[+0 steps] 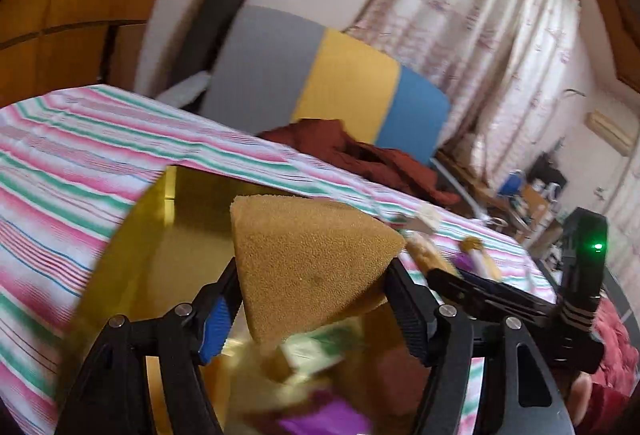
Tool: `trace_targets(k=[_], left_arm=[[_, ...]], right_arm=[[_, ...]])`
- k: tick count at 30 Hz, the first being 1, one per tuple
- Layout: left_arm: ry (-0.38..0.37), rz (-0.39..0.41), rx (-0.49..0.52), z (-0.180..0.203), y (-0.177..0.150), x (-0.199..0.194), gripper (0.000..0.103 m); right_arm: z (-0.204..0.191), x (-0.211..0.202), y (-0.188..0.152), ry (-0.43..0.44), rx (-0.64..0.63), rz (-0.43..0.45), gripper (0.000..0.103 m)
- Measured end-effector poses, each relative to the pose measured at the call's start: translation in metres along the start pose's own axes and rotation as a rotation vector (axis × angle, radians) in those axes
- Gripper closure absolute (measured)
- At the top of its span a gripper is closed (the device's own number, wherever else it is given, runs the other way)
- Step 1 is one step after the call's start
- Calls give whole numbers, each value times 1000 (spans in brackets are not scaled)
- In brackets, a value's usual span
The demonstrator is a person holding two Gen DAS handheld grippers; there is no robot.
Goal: Organize objects
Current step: 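Carry the sponge and snack bag to the gold tray and release both, then move both open grippers back toward the remaining items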
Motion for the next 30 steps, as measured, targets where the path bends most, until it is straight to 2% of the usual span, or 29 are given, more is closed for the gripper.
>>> trace_targets(k=[3,7,9,11,16,19,21,25,30], left_arm=[[47,-24,-28,-27,2,8,33],[62,-53,-78,-48,-3,16,33],[75,-58,-95,-55,-6,17,33],[88,-59,-103,-59,-6,20,32],[155,-59,-130,-71,-1,23,29],[239,-60,-134,-80,2,24,19],[274,-46,-133,-83,4,20,19],[217,-20,-175,-79,5,12,19],[251,42,-169,-69,3,-8,19]], right_arm=[[-9,21,5,5,-4,-35,55],[-12,50,9,-25,-7,-83,50],[-8,52,12,-45,10,-68,34],[-5,43,13,-25,45,-36,23],[8,20,6,-21,95,3,22],[16,10,-1,-14,125,10,22],[22,6,-6,-16,141,13,22],[35,-2,-15,-27,175,16,22],[56,-13,-21,-45,226,28,21]])
Point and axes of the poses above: each gripper's, at about its wrist camera, not at the fingertips, and x roughly the way its jaws point, z to its right, y to its top, the point moved 7 cm from there along x, roughly the way its jaws point, and after that the axes turned 3 degrees about x, right-handed, at the moved point
